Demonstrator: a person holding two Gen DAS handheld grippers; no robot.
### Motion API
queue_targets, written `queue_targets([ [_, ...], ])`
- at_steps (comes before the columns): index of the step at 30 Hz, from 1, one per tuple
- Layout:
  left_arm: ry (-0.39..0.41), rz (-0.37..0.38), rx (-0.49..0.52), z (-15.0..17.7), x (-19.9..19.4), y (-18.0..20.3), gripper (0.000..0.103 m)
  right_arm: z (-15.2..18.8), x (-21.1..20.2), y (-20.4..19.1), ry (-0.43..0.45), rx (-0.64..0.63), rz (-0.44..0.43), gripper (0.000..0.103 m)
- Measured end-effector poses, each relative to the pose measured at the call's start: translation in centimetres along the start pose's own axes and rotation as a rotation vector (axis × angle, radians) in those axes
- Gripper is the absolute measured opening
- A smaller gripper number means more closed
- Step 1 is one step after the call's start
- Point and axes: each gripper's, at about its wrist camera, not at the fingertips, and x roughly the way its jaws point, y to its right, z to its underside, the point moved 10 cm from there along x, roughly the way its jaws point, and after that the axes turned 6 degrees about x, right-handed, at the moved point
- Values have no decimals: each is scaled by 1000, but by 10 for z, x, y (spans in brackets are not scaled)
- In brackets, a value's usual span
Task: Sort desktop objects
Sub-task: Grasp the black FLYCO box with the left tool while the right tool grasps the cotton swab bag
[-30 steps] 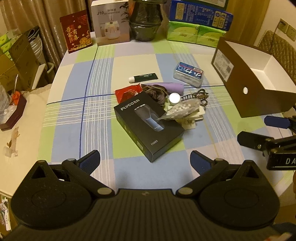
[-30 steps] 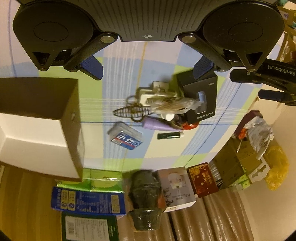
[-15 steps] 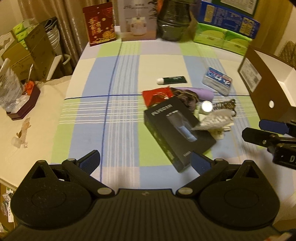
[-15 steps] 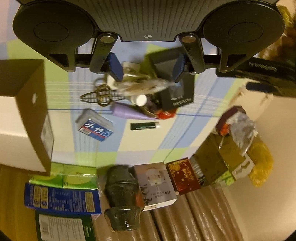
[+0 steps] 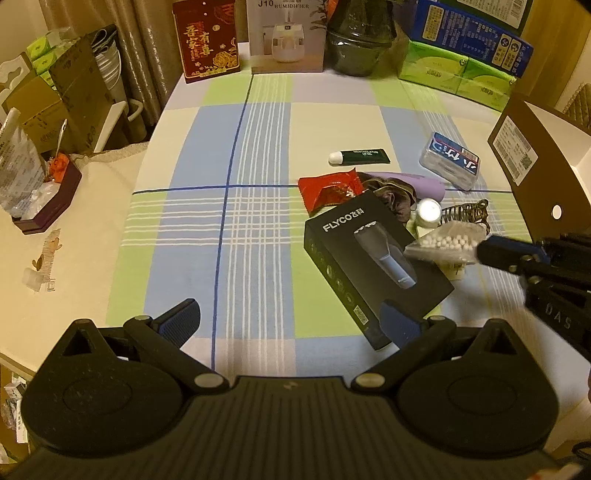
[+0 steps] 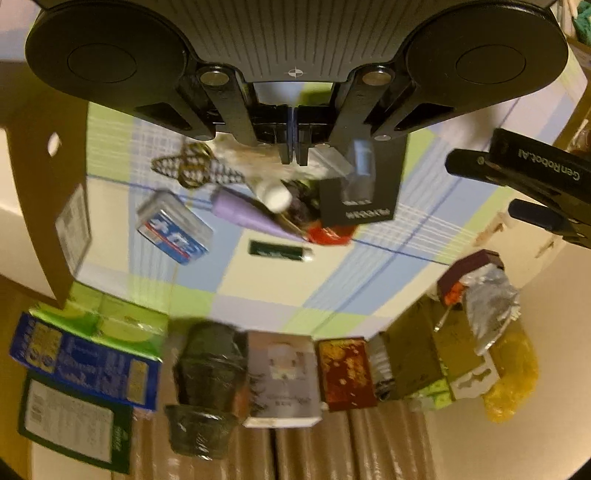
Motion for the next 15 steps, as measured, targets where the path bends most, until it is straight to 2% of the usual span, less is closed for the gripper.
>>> queue_targets([
  [9, -13, 51, 12, -6, 15, 18, 102, 21, -11, 72, -47, 96, 160, 0],
  [15, -28, 89, -3, -14, 31, 36, 102, 33, -15, 105, -67, 126, 241, 0],
])
